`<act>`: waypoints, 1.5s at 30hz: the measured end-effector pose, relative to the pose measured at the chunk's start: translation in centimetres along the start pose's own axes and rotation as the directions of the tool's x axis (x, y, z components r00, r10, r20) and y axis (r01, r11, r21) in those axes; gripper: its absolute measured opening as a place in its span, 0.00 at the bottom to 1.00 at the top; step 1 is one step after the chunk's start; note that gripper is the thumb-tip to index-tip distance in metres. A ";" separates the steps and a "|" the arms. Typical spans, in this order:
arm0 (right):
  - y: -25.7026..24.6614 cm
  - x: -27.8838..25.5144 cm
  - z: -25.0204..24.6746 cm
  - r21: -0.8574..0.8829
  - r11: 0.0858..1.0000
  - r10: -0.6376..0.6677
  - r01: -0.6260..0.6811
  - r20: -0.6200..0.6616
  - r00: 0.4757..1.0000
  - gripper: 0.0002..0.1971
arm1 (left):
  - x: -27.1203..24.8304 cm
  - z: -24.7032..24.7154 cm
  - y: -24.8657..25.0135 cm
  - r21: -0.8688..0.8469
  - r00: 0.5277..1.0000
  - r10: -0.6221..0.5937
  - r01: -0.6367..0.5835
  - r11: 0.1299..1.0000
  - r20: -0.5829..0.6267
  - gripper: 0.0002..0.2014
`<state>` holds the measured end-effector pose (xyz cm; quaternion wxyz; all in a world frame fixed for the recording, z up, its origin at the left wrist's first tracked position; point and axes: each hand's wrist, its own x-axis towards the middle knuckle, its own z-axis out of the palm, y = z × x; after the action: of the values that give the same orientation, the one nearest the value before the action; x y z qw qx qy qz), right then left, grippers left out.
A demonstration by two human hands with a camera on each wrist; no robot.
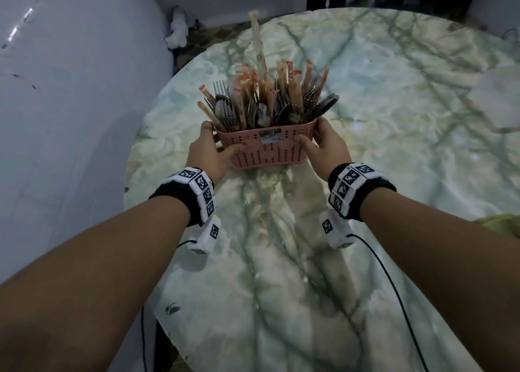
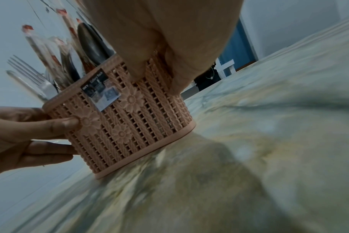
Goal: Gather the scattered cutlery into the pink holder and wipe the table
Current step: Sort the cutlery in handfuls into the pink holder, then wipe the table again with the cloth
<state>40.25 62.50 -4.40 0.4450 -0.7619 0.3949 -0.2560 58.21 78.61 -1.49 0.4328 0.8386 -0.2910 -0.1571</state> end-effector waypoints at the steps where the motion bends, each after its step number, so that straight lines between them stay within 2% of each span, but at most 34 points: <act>1: -0.1 0.0 0.0 -0.004 1.000 0.001 -0.001 -0.001 1.000 0.14 | 0.0 0.0 0.0 -0.004 1.000 0.000 0.000 1.000 -0.002 0.23; 6: -0.4 -0.2 -0.2 -0.017 1.000 0.021 -0.020 0.007 1.000 0.13 | -0.2 -0.1 0.3 -0.009 1.000 -0.014 0.014 1.000 0.010 0.25; 7: -0.4 -0.4 -0.3 -0.015 0.999 0.035 -0.035 0.027 0.999 0.17 | -0.2 -0.1 0.2 0.001 1.000 -0.022 0.022 1.000 0.020 0.28; 10: 0.0 -1.7 -1.1 -0.038 0.992 0.124 -0.121 0.090 0.988 0.38 | -1.4 0.2 -0.3 0.098 0.996 -0.076 0.072 0.993 0.040 0.46; 11: 0.3 -2.4 -1.7 -0.053 0.988 0.150 -0.145 0.097 0.984 0.41 | -2.1 0.4 -0.7 0.121 0.995 -0.084 0.078 0.990 0.046 0.49; 16: 2.7 -7.2 -6.7 -0.121 0.972 0.210 -0.199 0.077 0.975 0.38 | -6.6 2.1 -1.5 0.133 0.971 -0.075 0.045 0.990 0.228 0.33; 18: 3.8 -9.9 -9.2 -0.110 0.963 0.249 -0.244 0.036 0.968 0.38 | -8.5 3.1 -0.8 0.127 0.962 -0.096 0.065 0.990 0.257 0.32; 20: 5.0 -12.5 -11.3 -0.104 0.954 0.283 -0.281 -0.003 0.959 0.39 | -10.3 4.2 0.3 0.095 0.932 -0.086 0.056 0.994 0.352 0.31; 22: 6.3 -14.9 -13.4 -0.090 0.945 0.310 -0.314 -0.057 0.949 0.40 | -12.1 5.8 1.8 0.057 0.887 -0.016 -0.012 0.998 0.461 0.34; 24: 7.7 -16.9 -15.3 -0.060 0.942 0.323 -0.330 -0.102 0.941 0.41 | -13.8 7.4 3.4 0.038 0.858 0.056 -0.087 0.995 0.510 0.36; 30: 11.0 -19.9 -22.0 -0.052 0.954 0.284 -0.294 -0.148 0.947 0.39 | -18.5 13.1 8.3 -0.013 0.838 0.122 -0.135 0.991 0.533 0.35; 35: 15.2 -20.5 -29.0 -0.262 0.917 0.236 -0.299 -0.248 0.940 0.33 | -22.6 18.5 12.0 0.020 0.842 0.110 -0.142 0.990 0.527 0.31; 38: 17.0 -20.7 -32.0 -0.444 0.811 0.322 -0.381 -0.205 0.924 0.38 | -24.8 21.3 13.8 0.032 0.863 0.093 -0.125 0.992 0.496 0.28; 40: 17.7 -20.7 -32.9 -0.493 0.762 0.405 -0.419 -0.142 0.903 0.41 | -25.9 22.6 14.8 0.044 0.879 0.089 -0.124 0.991 0.468 0.28; 45: 18.6 -19.9 -32.3 -0.547 0.731 0.456 -0.408 -0.052 0.888 0.40 | -26.9 24.0 16.3 0.046 0.903 0.070 -0.099 0.994 0.425 0.27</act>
<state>-1.74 58.15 -6.23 0.2743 -0.7535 0.5974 0.0102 19.08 72.72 -1.71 0.3378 0.7852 -0.4191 -0.3061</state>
